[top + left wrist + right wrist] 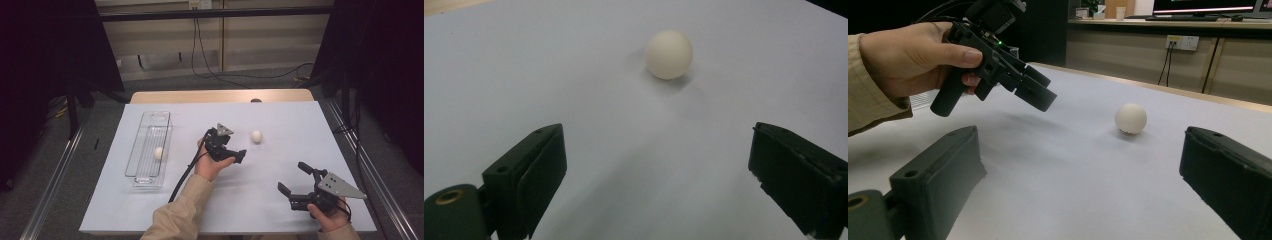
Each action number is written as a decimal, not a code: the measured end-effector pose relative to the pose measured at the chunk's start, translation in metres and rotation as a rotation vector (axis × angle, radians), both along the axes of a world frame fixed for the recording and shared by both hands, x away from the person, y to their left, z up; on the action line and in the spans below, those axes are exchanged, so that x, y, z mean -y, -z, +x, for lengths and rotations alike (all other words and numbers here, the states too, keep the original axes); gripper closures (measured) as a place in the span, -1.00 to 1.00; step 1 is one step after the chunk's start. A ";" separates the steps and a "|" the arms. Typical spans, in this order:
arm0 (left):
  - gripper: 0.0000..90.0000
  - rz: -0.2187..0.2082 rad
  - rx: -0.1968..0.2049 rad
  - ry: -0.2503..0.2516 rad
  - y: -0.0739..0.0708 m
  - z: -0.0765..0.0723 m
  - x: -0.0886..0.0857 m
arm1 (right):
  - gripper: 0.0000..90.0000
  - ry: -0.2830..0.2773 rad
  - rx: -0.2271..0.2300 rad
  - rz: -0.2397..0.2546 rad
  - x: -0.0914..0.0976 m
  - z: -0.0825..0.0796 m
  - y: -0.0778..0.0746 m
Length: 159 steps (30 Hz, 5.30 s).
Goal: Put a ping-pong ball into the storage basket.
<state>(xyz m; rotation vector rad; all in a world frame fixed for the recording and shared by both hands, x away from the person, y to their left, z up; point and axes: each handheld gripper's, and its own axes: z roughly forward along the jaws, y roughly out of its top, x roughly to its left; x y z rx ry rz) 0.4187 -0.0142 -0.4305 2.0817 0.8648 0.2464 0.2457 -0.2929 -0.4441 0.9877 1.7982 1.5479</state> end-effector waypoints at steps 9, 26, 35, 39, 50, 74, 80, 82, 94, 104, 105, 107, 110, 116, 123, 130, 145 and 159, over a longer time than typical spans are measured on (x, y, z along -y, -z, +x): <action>-0.81 -0.007 -0.008 0.003 0.000 0.002 0.008 | -0.94 -0.002 0.000 0.002 0.000 0.000 0.000; -0.81 -0.011 -0.001 -0.002 0.001 0.006 0.016 | -0.94 -0.001 0.002 0.006 0.000 0.000 0.000; -0.81 -0.013 0.005 0.001 0.000 0.007 0.021 | -0.94 -0.001 0.001 0.007 0.000 0.000 0.000; -0.81 -0.009 0.011 -0.005 0.000 0.008 0.021 | -0.94 -0.001 0.002 0.006 0.000 0.001 0.000; -0.80 -0.011 0.007 -0.002 0.003 0.010 0.026 | -0.94 0.005 -0.001 0.009 0.001 0.001 0.000; -0.80 -0.012 0.008 -0.003 0.009 0.016 0.042 | -0.94 0.004 0.004 0.012 0.001 0.000 0.000; -0.80 -0.012 0.011 -0.007 0.011 0.018 0.043 | -0.94 0.004 0.003 0.011 0.001 0.001 0.000; -0.81 -0.011 0.008 -0.006 0.012 0.018 0.043 | -0.94 0.004 0.007 0.011 0.001 0.001 0.000; -0.80 -0.012 0.003 -0.004 0.015 0.020 0.048 | -0.94 0.003 0.007 0.011 0.001 0.000 -0.001; -0.80 -0.012 -0.001 -0.012 0.017 0.022 0.048 | -0.93 0.003 0.006 0.010 0.001 0.000 -0.001; -0.80 -0.013 -0.001 -0.013 0.017 0.023 0.047 | -0.93 0.002 0.006 0.010 0.001 0.000 -0.001; -0.80 -0.019 0.002 -0.015 0.016 0.023 0.048 | -0.94 0.003 0.007 0.010 0.001 0.000 -0.001; -0.80 -0.016 0.003 -0.014 0.016 0.024 0.048 | -0.94 0.002 0.006 0.010 0.001 0.000 -0.001; -0.80 -0.019 -0.003 -0.014 0.018 0.025 0.049 | -0.94 0.001 0.007 0.010 0.001 0.000 -0.001; -0.80 -0.014 -0.003 -0.021 0.019 0.027 0.050 | -0.94 -0.001 0.006 0.010 0.001 0.000 -0.001; -0.80 -0.021 -0.008 -0.024 0.020 0.028 0.053 | -0.94 0.002 0.006 0.011 0.001 0.000 -0.001; -0.80 -0.006 -0.008 -0.021 0.023 0.032 0.059 | -0.93 -0.001 0.009 0.010 0.001 0.000 -0.001; -0.79 -0.001 -0.006 -0.017 0.023 0.034 0.066 | -0.93 -0.001 0.010 0.014 0.002 0.000 -0.001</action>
